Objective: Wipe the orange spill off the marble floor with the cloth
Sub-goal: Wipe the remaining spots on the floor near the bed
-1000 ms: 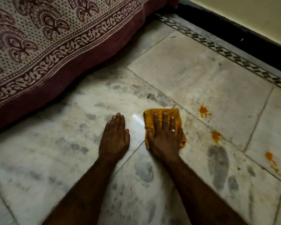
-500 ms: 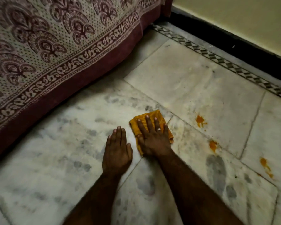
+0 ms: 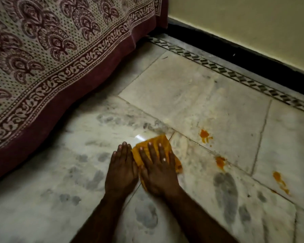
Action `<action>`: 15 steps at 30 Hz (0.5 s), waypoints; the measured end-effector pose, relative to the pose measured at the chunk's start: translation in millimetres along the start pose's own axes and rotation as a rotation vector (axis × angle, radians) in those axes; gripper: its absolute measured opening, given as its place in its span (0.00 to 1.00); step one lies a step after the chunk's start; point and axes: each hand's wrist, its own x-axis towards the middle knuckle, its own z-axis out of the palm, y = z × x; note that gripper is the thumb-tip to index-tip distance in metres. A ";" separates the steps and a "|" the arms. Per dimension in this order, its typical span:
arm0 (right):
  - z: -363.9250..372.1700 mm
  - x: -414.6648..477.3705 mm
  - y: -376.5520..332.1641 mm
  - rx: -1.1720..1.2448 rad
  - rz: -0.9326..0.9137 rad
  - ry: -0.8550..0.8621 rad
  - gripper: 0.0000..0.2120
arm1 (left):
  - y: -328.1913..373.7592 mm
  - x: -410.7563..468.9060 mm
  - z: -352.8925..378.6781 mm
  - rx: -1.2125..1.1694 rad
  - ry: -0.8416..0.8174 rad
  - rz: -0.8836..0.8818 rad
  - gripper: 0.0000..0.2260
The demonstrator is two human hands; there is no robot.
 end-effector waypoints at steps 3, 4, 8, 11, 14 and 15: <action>-20.7 53.5 21.0 -0.005 0.045 -0.103 0.29 | 0.6 1.5 -0.1 0.008 -0.002 -0.025 0.26; -27.2 63.7 32.3 0.005 0.105 -0.156 0.29 | 0.6 1.6 -0.3 0.018 -0.001 -0.024 0.26; -35.0 39.6 71.2 0.066 0.333 -0.147 0.30 | 3.7 1.7 -2.7 0.026 -0.017 -0.035 0.27; -22.2 -18.6 68.6 0.058 0.437 -0.022 0.30 | 3.9 2.2 -2.8 0.026 -0.033 -0.018 0.27; -6.0 -63.9 31.2 0.070 0.372 0.041 0.30 | 3.7 3.9 -2.3 0.030 -0.043 0.010 0.27; -0.9 -70.2 17.8 0.076 0.301 0.026 0.30 | 3.9 3.9 -1.7 0.029 -0.046 0.010 0.27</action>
